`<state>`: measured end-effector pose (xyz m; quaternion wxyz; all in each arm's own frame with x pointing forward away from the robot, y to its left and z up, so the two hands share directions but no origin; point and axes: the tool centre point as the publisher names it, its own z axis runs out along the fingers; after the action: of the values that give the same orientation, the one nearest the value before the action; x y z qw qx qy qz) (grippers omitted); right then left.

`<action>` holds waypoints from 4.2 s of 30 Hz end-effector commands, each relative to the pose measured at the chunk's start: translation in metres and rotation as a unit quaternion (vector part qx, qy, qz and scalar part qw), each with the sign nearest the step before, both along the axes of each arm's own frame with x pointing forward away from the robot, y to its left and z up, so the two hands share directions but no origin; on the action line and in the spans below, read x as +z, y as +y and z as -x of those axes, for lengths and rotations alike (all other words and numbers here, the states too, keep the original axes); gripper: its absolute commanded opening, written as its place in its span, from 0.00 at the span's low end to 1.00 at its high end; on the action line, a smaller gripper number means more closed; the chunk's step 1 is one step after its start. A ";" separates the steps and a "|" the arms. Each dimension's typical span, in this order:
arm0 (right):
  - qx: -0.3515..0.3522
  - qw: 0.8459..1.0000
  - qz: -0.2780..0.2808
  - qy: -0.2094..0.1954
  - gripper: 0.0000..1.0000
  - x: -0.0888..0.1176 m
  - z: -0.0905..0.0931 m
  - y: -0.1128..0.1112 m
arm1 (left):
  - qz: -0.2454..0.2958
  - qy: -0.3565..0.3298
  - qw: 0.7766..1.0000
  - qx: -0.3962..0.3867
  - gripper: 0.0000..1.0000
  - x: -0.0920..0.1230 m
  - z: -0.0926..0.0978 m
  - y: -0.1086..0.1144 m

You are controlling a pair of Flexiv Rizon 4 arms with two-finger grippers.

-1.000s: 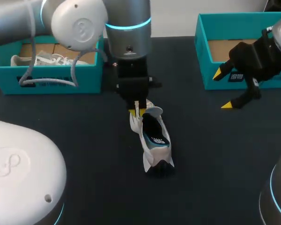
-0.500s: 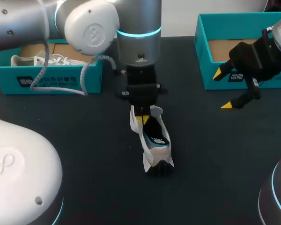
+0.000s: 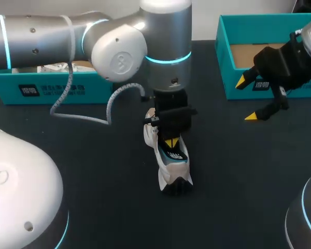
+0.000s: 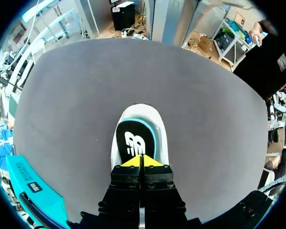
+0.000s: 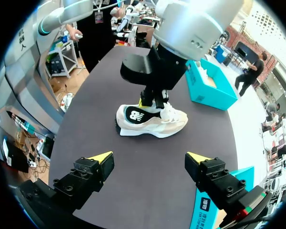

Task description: Take the shoe out of the shoebox, open the shoe tongue, remove and reinsert the insole, then place the shoe into the shoebox

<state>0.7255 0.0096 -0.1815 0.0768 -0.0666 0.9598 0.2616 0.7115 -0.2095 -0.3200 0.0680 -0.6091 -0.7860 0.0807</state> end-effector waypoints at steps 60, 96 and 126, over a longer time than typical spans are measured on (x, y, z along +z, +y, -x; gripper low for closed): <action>0.000 1.000 0.001 0.000 1.00 -0.001 -0.001 0.001 | 0.037 0.047 0.997 -0.046 0.00 -0.061 0.039 -0.022; 0.000 1.000 0.001 0.000 1.00 -0.001 -0.001 0.001 | 0.012 -0.179 0.984 0.002 0.35 -0.025 -0.026 0.016; 0.000 1.000 0.001 0.000 1.00 -0.001 -0.001 0.001 | 0.009 -0.164 0.986 -0.011 1.00 -0.001 -0.026 0.022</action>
<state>0.7251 0.0092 -0.1814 0.0771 -0.0670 0.9597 0.2617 0.7369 -0.1969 -0.3321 -0.0640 -0.6216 -0.7805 -0.0166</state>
